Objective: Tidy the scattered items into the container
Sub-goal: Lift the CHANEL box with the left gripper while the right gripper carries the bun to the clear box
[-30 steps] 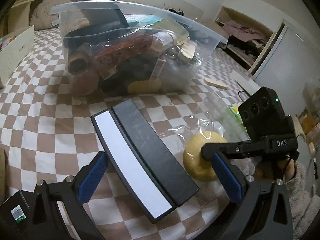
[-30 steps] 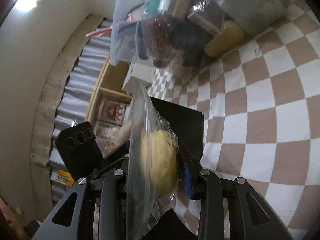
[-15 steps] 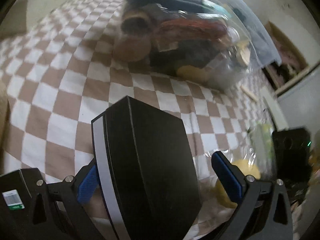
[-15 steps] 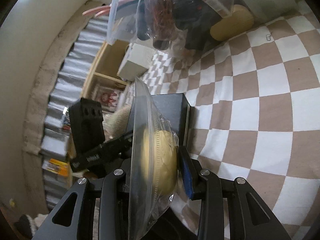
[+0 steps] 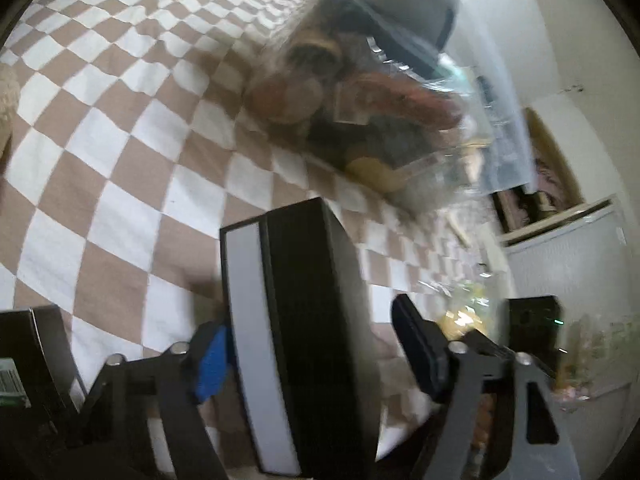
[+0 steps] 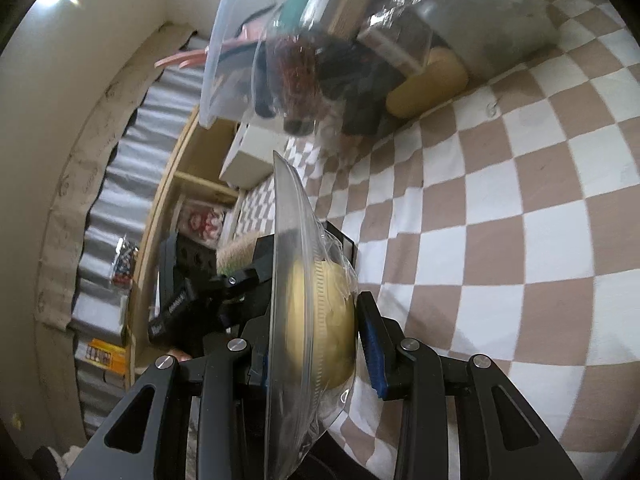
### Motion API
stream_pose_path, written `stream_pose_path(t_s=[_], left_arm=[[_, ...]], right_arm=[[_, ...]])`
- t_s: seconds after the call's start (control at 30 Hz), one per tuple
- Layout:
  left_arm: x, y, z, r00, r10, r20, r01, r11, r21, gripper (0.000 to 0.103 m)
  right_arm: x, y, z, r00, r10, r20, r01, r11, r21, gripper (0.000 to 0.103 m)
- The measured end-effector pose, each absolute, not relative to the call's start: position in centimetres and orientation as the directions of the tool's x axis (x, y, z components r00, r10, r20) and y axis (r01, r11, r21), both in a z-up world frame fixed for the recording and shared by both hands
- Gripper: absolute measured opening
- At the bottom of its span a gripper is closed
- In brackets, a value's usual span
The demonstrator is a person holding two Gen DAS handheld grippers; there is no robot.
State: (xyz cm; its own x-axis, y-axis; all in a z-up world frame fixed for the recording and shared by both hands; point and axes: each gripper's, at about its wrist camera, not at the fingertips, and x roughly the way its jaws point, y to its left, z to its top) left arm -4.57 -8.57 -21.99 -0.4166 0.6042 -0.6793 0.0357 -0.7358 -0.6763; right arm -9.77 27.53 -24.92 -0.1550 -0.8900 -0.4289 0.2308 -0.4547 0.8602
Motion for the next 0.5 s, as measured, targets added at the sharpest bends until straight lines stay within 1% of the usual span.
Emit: stream_pose_path(t_s=[0.03, 0.07, 0.13, 0.2, 0.23, 0.33, 0.5], left_arm=[[-4.5, -8.4, -22.1, -0.411, 0.615, -0.673, 0.030, -0.729, -0.684, 0.070], [-4.4, -8.2, -22.2, -0.401, 0.619, -0.675, 0.024, -0.730, -0.683, 0.067], [-4.5, -7.3, -22.6, -0.368, 0.621, -0.693, 0.009, -0.742, -0.670, 0.063], [-4.8, -6.4, -23.1, -0.342, 0.628, -0.699, 0.000, -0.744, -0.668, 0.055], [-4.9, -6.2, -23.3, -0.331, 0.631, -0.702, 0.000, -0.744, -0.669, 0.054], [-5.1, -6.1, -23.9, -0.316, 0.648, -0.693, 0.017, -0.727, -0.687, 0.053], [-5.0, -6.4, -23.5, -0.348, 0.658, -0.668, 0.017, -0.708, -0.706, 0.053]], right_arm=[[-9.8, 27.8, -24.9, -0.162, -0.890, -0.426, 0.226, -0.454, 0.862, 0.037], [-9.9, 28.1, -25.0, -0.169, -0.890, -0.423, 0.220, -0.453, 0.864, 0.037], [-10.0, 28.5, -25.0, -0.183, -0.889, -0.420, 0.208, -0.452, 0.867, 0.037], [-10.2, 28.6, -24.9, -0.193, -0.887, -0.419, 0.203, -0.454, 0.868, 0.037], [-10.2, 28.6, -24.9, -0.195, -0.887, -0.418, 0.202, -0.454, 0.868, 0.037], [-10.2, 28.5, -24.8, -0.197, -0.887, -0.418, 0.202, -0.454, 0.868, 0.037], [-10.3, 28.5, -24.7, -0.201, -0.886, -0.418, 0.198, -0.455, 0.868, 0.037]])
